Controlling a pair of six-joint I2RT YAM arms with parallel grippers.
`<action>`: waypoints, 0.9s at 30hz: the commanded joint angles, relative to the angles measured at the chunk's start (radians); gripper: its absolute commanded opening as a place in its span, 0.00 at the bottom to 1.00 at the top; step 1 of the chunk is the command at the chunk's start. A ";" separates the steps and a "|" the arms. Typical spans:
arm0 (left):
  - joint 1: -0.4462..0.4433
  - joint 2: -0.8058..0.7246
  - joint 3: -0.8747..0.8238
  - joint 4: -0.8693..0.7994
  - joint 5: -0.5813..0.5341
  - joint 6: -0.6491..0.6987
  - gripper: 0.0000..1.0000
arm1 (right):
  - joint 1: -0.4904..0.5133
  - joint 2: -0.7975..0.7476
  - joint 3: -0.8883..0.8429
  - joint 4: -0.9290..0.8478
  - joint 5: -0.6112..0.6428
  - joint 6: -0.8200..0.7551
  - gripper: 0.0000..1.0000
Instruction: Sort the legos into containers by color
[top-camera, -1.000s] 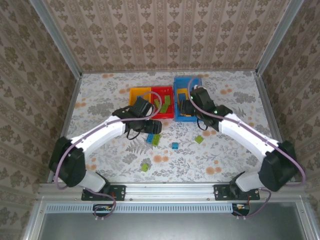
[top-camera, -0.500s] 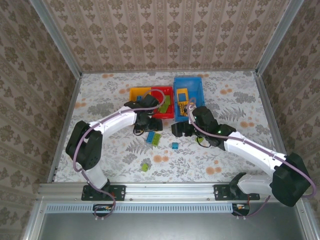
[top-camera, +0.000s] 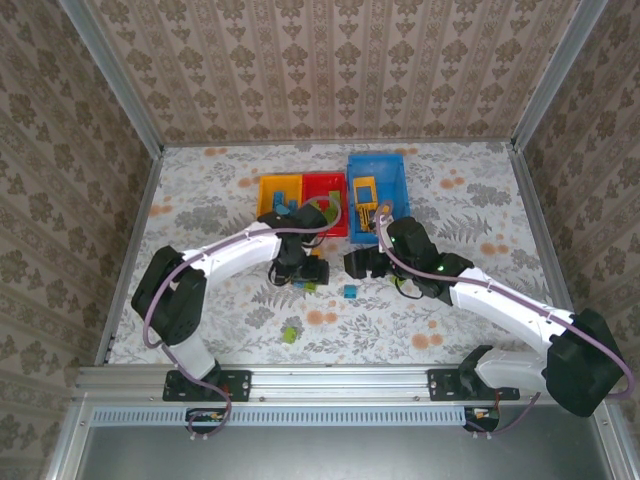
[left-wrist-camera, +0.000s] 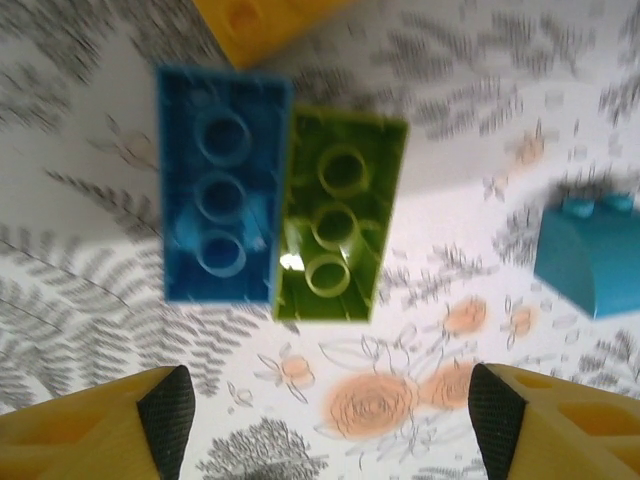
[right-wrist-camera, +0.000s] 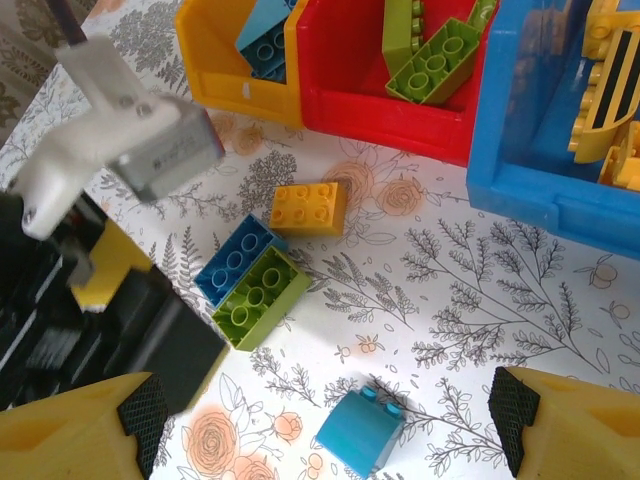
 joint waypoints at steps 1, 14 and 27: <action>-0.022 0.001 -0.033 -0.022 0.049 0.002 0.78 | -0.004 -0.020 -0.015 0.026 -0.031 0.009 0.87; -0.035 0.146 -0.003 0.072 -0.033 0.002 0.73 | -0.012 -0.041 -0.028 0.016 -0.047 0.021 0.87; -0.038 0.184 0.050 0.096 -0.076 0.047 0.52 | -0.024 -0.062 -0.051 0.022 -0.042 0.054 0.87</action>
